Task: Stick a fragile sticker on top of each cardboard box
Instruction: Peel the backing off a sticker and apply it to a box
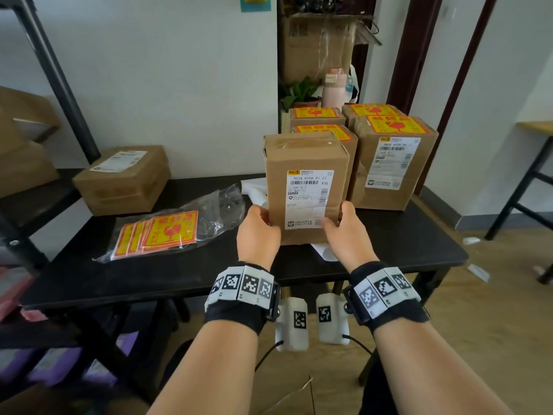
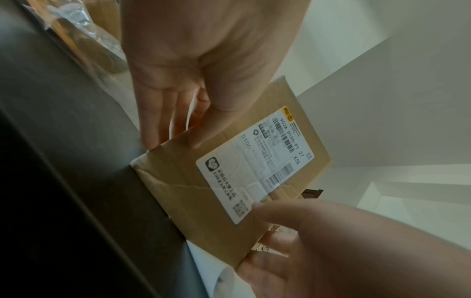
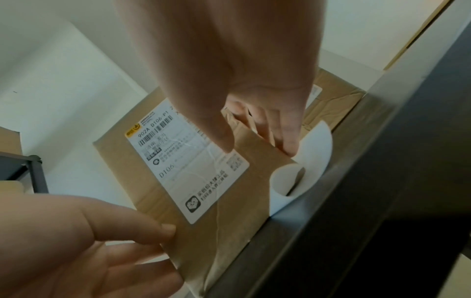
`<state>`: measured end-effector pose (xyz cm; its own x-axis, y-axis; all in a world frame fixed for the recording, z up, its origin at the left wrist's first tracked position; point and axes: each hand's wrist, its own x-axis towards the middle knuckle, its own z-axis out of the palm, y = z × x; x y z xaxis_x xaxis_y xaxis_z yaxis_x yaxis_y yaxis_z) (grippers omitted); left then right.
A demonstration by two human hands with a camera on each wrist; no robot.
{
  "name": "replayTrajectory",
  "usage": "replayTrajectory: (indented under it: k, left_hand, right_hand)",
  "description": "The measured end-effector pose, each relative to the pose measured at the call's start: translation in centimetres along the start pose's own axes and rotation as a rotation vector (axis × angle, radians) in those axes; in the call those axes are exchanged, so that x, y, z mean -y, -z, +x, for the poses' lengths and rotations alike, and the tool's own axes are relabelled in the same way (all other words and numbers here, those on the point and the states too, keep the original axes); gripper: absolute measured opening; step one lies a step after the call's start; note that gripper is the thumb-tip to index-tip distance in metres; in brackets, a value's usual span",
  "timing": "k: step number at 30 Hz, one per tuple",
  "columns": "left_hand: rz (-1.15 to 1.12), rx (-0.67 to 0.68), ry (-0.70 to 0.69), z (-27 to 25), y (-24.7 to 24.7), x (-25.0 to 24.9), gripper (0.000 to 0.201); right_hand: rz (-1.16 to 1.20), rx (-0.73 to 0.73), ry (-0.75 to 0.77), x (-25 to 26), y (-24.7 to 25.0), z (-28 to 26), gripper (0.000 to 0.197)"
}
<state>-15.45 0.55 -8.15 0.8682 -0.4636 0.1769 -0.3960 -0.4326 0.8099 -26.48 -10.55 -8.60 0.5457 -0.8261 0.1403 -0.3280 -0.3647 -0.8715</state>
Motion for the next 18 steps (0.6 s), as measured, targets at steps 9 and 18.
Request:
replayTrajectory:
  k: [9,18]
  left_hand:
    - [-0.006,-0.010,-0.014,0.4,0.3,-0.2,0.015]
    - [-0.055,-0.080,-0.027,-0.5,4.0,-1.9,0.024]
  right_hand:
    - [-0.019,-0.026,0.056,0.7,0.2,0.1,0.036]
    - [0.082,-0.057,0.161,3.3,1.0,-1.2,0.018]
